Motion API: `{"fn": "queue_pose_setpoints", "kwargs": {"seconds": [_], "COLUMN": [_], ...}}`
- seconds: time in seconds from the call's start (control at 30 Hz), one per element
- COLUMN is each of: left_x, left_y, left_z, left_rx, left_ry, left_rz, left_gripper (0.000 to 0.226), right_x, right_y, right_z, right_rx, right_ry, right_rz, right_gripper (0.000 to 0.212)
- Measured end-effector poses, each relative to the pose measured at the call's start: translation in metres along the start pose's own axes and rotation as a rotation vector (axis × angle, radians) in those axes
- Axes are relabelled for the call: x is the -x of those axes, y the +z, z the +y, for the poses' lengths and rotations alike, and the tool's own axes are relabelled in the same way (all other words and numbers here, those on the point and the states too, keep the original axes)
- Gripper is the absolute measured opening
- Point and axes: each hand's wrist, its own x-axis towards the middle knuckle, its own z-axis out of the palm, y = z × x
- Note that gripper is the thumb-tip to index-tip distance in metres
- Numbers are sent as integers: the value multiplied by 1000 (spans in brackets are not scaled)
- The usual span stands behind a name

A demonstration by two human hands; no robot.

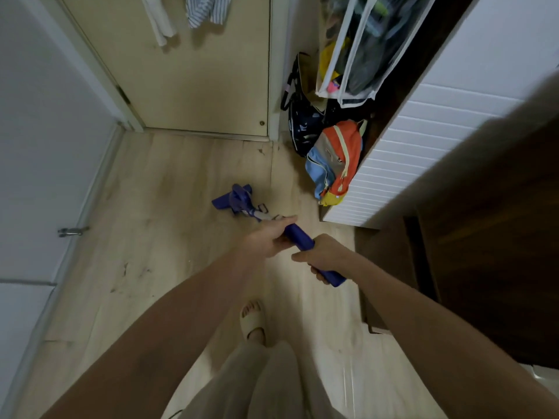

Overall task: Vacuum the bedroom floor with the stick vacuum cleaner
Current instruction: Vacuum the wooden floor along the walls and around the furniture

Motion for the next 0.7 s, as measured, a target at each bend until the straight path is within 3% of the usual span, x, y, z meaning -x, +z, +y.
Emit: {"fn": "queue_pose_setpoints", "kwargs": {"seconds": [0.27, 0.43, 0.7], "left_x": [-58, -84, -98], "left_y": [-56, -82, -86], "left_z": [79, 127, 151], "left_rx": [121, 116, 188], "left_ry": [-10, 27, 42], "left_rz": [11, 19, -7], "left_gripper": [18, 30, 30], "right_x": [-76, -110, -135], "right_y": [23, 30, 20], "right_z": [-84, -121, -140], "right_rx": [-42, -129, 67], "right_ry": [-25, -96, -127], "right_rz": [21, 104, 165], "right_gripper": [35, 38, 25]}}
